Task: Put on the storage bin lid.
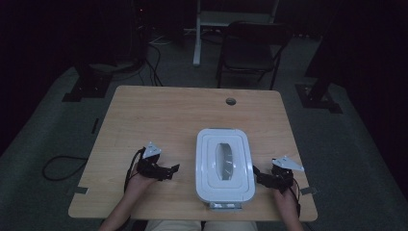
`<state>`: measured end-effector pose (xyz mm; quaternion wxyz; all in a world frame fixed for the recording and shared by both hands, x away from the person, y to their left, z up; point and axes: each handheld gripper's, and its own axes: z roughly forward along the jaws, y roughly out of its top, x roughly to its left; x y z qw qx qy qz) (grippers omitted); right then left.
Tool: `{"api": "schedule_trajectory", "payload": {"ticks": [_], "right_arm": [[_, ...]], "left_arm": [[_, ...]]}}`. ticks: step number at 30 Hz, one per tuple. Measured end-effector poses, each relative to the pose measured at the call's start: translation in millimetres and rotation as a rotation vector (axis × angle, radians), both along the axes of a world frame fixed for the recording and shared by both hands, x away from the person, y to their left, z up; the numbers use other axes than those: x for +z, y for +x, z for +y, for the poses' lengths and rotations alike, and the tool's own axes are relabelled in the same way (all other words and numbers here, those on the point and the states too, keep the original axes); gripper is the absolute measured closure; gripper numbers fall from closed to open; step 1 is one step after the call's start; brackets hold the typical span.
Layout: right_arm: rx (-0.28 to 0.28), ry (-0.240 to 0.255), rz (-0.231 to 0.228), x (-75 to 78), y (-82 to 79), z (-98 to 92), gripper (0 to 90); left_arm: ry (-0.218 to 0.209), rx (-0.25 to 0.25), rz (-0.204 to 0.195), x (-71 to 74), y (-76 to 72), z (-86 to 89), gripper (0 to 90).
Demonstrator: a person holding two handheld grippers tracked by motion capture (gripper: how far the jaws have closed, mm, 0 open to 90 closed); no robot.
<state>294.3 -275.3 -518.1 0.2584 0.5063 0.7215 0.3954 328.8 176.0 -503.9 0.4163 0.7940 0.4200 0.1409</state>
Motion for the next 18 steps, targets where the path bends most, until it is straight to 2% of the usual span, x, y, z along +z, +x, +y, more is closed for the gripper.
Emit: {"api": "schedule_trajectory", "payload": {"ticks": [8,10,12,18], "right_arm": [[-0.046,-0.02,0.003,-2.7,0.1,-11.8,13.5],[-0.05,-0.017,0.001,-2.6,0.1,-13.0,13.5],[-0.062,-0.01,-0.001,-2.0,-0.4,-16.2,13.5],[-0.09,-0.006,0.003,-1.7,-3.2,-22.1,13.5]], "left_arm": [[0.012,0.047,0.003,-0.9,-2.1,19.5,0.7],[0.012,0.047,0.003,-0.9,-2.1,19.5,0.7],[0.008,0.077,0.002,-1.1,-3.5,31.5,0.7],[0.017,0.133,-0.001,0.0,-6.8,52.6,0.7]]}}
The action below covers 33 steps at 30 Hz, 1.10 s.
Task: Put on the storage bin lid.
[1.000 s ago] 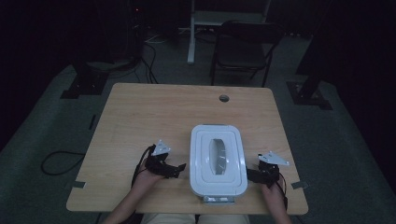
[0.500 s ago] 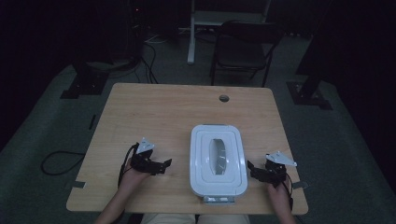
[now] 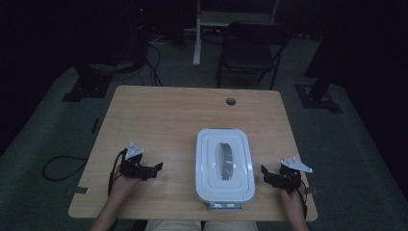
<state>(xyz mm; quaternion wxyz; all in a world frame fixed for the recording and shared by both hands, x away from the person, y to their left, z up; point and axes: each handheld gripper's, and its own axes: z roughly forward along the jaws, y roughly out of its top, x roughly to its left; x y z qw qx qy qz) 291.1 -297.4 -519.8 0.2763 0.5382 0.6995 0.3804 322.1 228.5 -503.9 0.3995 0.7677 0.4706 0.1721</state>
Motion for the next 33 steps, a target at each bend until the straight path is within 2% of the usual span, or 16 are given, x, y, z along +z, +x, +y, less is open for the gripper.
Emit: {"api": "schedule_trajectory", "payload": {"ticks": [1,2,9,11,16,18,19,22,27,30,33], "right_arm": [[-0.004,0.002,0.004,-0.2,-0.5,-1.4,13.5],[-0.01,0.004,0.006,-0.3,-1.3,-2.9,13.5],[-0.077,-0.035,0.031,-0.6,-1.6,-10.6,13.5],[-0.096,-0.023,0.035,-0.9,-1.3,-12.8,13.5],[-0.109,-0.049,0.052,-3.1,0.0,-14.4,13.5],[-0.114,-0.047,0.059,-4.1,0.7,-15.4,13.5],[-0.114,-0.047,0.059,-4.1,0.7,-15.4,13.5],[-0.129,-0.051,0.069,-5.3,2.6,-17.0,13.6],[-0.155,-0.048,0.091,-5.8,3.3,-20.2,13.5],[-0.172,-0.055,0.099,-6.2,3.1,-23.1,13.6],[-0.185,-0.036,0.125,-6.8,3.9,-26.1,13.6]], "left_arm": [[0.0,0.0,0.0,0.0,0.0,0.0,0.7],[0.0,0.022,-0.004,-0.1,-1.8,7.3,0.7],[0.0,0.097,0.0,-2.7,-5.8,29.8,0.7],[0.007,0.122,-0.001,-4.2,-6.8,35.6,0.7],[0.019,0.197,0.016,-7.7,-9.3,49.5,0.7],[0.036,0.222,0.02,-8.0,-10.2,54.2,0.7],[0.036,0.222,0.02,-8.0,-10.2,54.2,0.7],[0.039,0.265,0.031,-8.3,-9.8,62.1,0.7],[0.068,0.288,0.048,-10.5,-11.1,67.2,0.7],[0.07,0.307,0.069,-14.0,-11.4,69.6,0.7],[0.073,0.321,0.072,-16.2,-12.0,71.3,0.7]]}}
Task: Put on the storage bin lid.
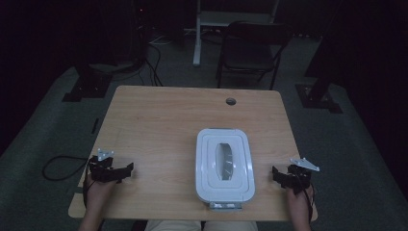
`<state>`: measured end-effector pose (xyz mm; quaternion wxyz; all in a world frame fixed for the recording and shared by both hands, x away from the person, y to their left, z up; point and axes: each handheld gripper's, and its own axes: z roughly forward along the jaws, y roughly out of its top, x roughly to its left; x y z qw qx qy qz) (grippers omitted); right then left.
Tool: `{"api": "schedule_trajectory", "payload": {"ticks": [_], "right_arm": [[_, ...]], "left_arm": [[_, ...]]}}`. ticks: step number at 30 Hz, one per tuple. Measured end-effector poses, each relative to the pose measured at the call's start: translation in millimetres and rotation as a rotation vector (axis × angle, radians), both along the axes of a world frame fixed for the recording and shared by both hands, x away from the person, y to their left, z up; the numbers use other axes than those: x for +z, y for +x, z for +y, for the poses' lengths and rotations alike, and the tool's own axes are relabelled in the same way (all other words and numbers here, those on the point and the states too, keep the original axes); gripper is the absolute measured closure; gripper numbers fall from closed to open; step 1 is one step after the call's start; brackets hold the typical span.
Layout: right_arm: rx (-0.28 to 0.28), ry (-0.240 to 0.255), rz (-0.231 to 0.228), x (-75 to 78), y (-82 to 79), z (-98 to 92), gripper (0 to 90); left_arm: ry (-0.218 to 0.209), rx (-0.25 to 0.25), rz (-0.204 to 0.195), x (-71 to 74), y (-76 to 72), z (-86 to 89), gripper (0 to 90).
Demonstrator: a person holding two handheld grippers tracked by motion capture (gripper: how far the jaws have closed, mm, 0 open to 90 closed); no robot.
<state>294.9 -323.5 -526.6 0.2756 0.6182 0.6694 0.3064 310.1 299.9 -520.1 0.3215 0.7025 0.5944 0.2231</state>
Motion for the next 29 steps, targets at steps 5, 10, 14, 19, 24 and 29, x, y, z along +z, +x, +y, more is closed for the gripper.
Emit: {"api": "schedule_trajectory", "payload": {"ticks": [5,10,14,19,24,29], "right_arm": [[-0.027,-0.001,0.039,-1.4,1.2,-0.8,13.5],[-0.037,0.002,0.042,-1.5,1.0,-1.2,13.0],[-0.037,0.003,0.042,-1.6,1.1,-1.2,12.9],[-0.03,0.003,0.041,-1.7,1.1,-1.2,12.9],[-0.029,0.003,0.042,-1.6,1.1,-1.1,12.9],[-0.029,0.003,0.042,-1.6,1.1,-1.2,12.9]], "left_arm": [[0.013,0.039,0.006,-2.2,-0.1,3.3,0.7],[0.057,0.046,0.03,-3.2,2.0,0.7,0.7],[0.087,0.057,0.035,-3.6,2.5,-2.0,0.7],[0.082,0.108,0.033,-3.9,2.5,-2.5,0.7],[0.082,0.139,0.035,-3.9,2.7,-3.3,0.7],[0.082,0.166,0.036,-3.9,3.3,-4.9,0.7]]}}
